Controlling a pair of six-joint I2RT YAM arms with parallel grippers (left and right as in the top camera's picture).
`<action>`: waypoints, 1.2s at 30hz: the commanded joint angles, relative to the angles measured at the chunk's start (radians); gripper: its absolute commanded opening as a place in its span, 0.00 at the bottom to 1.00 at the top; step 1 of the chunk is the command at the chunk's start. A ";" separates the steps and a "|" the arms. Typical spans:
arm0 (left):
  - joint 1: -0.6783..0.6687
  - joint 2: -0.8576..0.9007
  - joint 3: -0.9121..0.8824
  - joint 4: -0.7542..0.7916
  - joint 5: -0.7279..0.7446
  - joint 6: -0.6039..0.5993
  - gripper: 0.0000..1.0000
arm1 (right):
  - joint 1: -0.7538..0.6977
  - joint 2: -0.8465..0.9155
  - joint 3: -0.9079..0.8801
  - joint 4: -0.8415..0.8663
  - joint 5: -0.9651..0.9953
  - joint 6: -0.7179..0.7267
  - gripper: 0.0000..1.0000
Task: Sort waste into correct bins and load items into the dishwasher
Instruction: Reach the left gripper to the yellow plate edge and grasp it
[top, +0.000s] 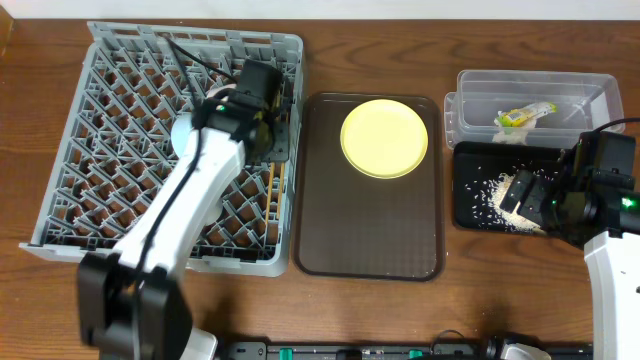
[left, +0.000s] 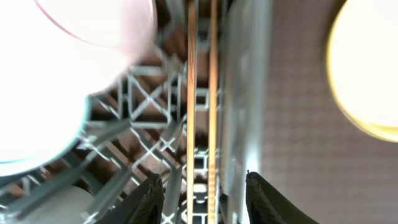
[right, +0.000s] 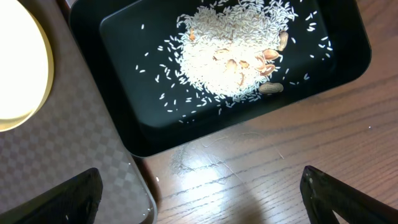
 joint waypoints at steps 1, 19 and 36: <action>-0.017 -0.101 0.006 0.036 0.052 0.021 0.51 | -0.005 -0.010 0.009 -0.002 -0.005 -0.012 0.99; -0.372 0.218 -0.005 0.390 0.188 0.413 0.66 | -0.005 -0.010 0.009 -0.002 -0.005 -0.012 0.99; -0.421 0.447 -0.005 0.418 0.188 0.434 0.55 | -0.005 -0.010 0.009 -0.002 -0.005 -0.012 0.99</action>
